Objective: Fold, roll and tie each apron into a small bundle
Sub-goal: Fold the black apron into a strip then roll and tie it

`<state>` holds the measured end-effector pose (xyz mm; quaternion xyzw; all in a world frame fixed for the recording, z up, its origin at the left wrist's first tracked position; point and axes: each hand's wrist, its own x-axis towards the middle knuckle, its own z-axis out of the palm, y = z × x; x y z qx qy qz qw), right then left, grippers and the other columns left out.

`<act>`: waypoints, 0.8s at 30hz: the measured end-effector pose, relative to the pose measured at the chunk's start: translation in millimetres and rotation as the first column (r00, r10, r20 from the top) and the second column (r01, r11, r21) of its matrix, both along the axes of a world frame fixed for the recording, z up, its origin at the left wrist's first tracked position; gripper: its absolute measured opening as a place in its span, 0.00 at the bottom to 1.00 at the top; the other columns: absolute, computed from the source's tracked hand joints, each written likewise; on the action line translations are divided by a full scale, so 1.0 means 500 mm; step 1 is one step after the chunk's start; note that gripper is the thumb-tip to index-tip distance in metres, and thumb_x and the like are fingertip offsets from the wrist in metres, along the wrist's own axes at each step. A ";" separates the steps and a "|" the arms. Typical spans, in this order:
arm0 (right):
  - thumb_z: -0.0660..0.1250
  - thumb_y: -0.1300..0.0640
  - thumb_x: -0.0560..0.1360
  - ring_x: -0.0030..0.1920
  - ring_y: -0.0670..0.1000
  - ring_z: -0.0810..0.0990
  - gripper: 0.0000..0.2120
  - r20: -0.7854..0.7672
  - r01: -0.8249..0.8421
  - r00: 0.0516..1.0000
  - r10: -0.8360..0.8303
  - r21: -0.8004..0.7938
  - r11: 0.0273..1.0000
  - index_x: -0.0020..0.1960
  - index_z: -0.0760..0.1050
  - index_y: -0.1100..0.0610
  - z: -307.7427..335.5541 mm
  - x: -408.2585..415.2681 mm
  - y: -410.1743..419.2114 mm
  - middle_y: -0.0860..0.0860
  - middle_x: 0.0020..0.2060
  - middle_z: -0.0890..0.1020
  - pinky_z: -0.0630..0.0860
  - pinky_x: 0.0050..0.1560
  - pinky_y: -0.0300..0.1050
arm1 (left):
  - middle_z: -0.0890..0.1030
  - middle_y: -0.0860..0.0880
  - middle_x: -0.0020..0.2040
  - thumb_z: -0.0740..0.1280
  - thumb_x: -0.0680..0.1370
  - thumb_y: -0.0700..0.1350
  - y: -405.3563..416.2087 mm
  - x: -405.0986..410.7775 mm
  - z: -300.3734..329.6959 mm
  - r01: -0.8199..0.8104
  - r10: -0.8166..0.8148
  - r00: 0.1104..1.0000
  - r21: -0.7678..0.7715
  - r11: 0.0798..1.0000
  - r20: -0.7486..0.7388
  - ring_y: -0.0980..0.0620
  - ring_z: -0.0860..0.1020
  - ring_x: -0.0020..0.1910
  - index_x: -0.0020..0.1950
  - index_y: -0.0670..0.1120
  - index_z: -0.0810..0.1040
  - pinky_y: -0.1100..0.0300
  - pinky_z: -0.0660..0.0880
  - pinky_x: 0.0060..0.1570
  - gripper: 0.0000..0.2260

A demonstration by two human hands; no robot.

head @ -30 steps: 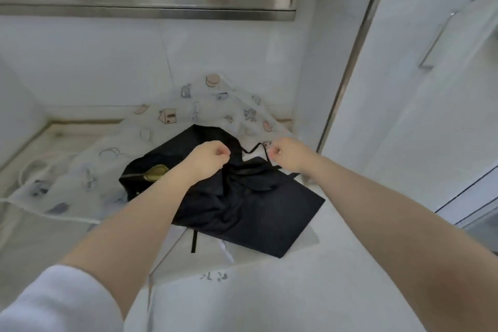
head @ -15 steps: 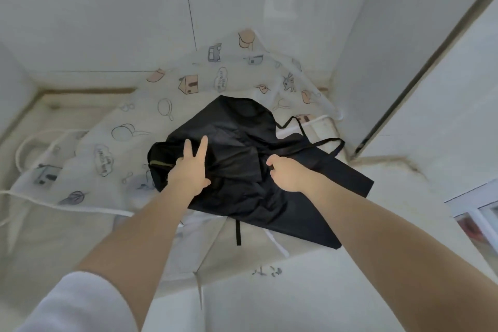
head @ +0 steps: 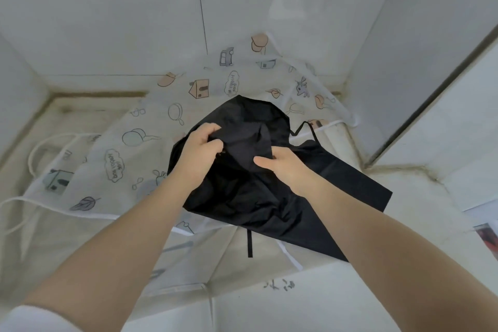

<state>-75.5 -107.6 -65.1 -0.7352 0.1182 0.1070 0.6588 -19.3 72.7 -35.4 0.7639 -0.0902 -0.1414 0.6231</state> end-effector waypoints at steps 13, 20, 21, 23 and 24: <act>0.65 0.50 0.77 0.49 0.49 0.82 0.11 0.006 -0.221 0.975 0.222 0.127 0.967 0.55 0.78 0.54 0.224 0.009 0.066 0.50 0.48 0.84 0.78 0.53 0.41 | 0.80 0.49 0.54 0.62 0.73 0.63 0.063 -0.019 0.159 -0.238 0.234 0.970 -0.061 0.969 -0.066 0.48 0.79 0.54 0.61 0.46 0.75 0.49 0.73 0.61 0.25; 0.73 0.55 0.70 0.54 0.51 0.79 0.23 -0.185 -0.458 0.884 0.429 -0.529 0.714 0.63 0.73 0.55 0.273 -0.009 0.075 0.50 0.56 0.80 0.75 0.58 0.45 | 0.81 0.50 0.41 0.58 0.82 0.49 0.029 -0.053 0.254 -0.236 0.116 0.964 -0.566 0.790 -0.240 0.52 0.80 0.43 0.51 0.45 0.75 0.60 0.77 0.40 0.10; 0.72 0.55 0.70 0.55 0.50 0.78 0.23 -0.168 -0.450 0.886 0.431 -0.530 0.719 0.64 0.71 0.53 0.276 -0.017 0.070 0.49 0.56 0.79 0.74 0.58 0.45 | 0.81 0.50 0.40 0.57 0.82 0.49 0.029 -0.056 0.278 -0.229 0.072 0.963 -0.643 0.731 -0.260 0.52 0.80 0.40 0.48 0.45 0.75 0.60 0.76 0.39 0.11; 0.68 0.58 0.72 0.50 0.53 0.79 0.15 -0.091 -0.388 0.911 0.402 -0.524 0.759 0.57 0.71 0.54 0.274 -0.031 0.055 0.52 0.50 0.80 0.73 0.52 0.43 | 0.79 0.48 0.39 0.56 0.81 0.46 0.029 -0.056 0.321 -0.242 0.039 0.960 -0.754 0.610 -0.277 0.51 0.77 0.39 0.43 0.44 0.74 0.59 0.73 0.42 0.12; 0.66 0.59 0.73 0.43 0.56 0.78 0.07 -0.053 -0.354 0.922 0.383 -0.512 0.783 0.50 0.72 0.58 0.272 -0.036 0.050 0.55 0.42 0.79 0.71 0.45 0.43 | 0.77 0.48 0.37 0.55 0.79 0.44 0.029 -0.055 0.336 -0.236 0.025 0.964 -0.807 0.541 -0.265 0.50 0.76 0.38 0.39 0.44 0.73 0.58 0.73 0.44 0.11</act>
